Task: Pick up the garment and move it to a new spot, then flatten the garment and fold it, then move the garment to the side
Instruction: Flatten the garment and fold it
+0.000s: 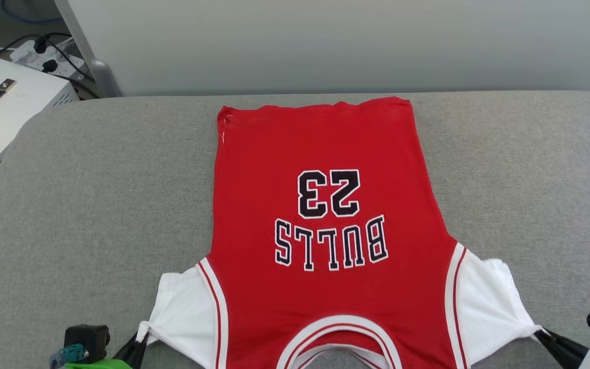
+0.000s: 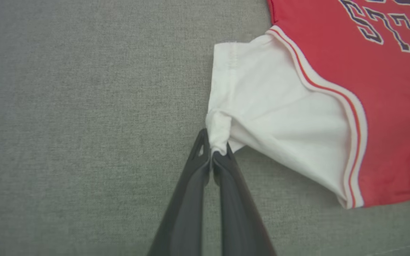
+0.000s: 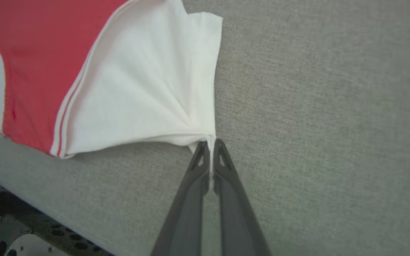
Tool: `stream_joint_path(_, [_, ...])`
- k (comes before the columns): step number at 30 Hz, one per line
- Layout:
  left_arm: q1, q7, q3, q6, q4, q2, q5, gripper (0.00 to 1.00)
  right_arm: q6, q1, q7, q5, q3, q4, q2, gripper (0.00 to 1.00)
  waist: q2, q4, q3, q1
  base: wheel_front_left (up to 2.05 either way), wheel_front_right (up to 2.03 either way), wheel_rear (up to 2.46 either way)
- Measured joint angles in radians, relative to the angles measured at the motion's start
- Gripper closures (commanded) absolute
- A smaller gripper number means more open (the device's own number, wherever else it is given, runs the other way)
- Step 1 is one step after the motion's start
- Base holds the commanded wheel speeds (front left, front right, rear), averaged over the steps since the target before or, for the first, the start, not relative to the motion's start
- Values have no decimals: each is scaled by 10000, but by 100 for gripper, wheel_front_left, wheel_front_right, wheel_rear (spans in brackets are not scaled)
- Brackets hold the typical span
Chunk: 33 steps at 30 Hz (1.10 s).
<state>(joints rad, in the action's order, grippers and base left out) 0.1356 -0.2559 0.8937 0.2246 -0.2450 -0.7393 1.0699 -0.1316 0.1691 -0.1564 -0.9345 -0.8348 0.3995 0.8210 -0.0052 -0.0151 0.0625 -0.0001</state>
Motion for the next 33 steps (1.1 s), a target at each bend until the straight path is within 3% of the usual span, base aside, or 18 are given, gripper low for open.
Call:
stream_joint_path(7, [-228, -2, -40, 267, 364, -134, -42, 100, 0, -1336, 1133, -94, 1135, -872, 65, 100, 0, 83, 50, 0, 0, 0, 0])
stream_joint_path(8, [-226, -2, -35, 282, 416, -128, -121, 100, 0, -1436, 1294, -38, 1290, -943, 52, 91, 0, 102, 63, 0, 0, 0, 0])
stream_joint_path(9, [-226, 0, -29, 309, 485, -127, -207, 100, 0, -1511, 1482, 52, 1411, -1062, 35, 65, 0, 115, 80, 0, 0, 0, 0])
stream_joint_path(10, [-223, -2, -40, 355, 558, -127, -255, 100, 0, -1536, 1678, 201, 1498, -1202, 21, 0, 0, 124, 100, 0, 0, 0, 0])
stream_joint_path(18, [-98, 0, -414, 740, 1534, -98, -754, 100, 0, -1139, 2508, 1133, 3442, -2474, 307, 0, 0, 219, 412, 0, 0, 0, 0])
stream_joint_path(25, [474, 4, -477, 1160, 2629, -115, -1590, 100, 0, 1280, 3369, 2013, 5676, -3557, 345, 0, 0, 545, 987, 0, 0, 0, 0])
stream_joint_path(29, [996, 29, -372, 1279, 3028, -59, -1908, 100, 0, 3098, 4629, 2228, 6038, -3643, 15, 0, 0, 857, 1417, 1, 0, 0, 0])
stream_joint_path(33, [1432, 31, -274, 1313, 3244, 245, -2301, 100, 0, 5127, 6433, 2274, 5697, -2978, -209, 0, 0, 1207, 1921, 1, 0, 0, 0])
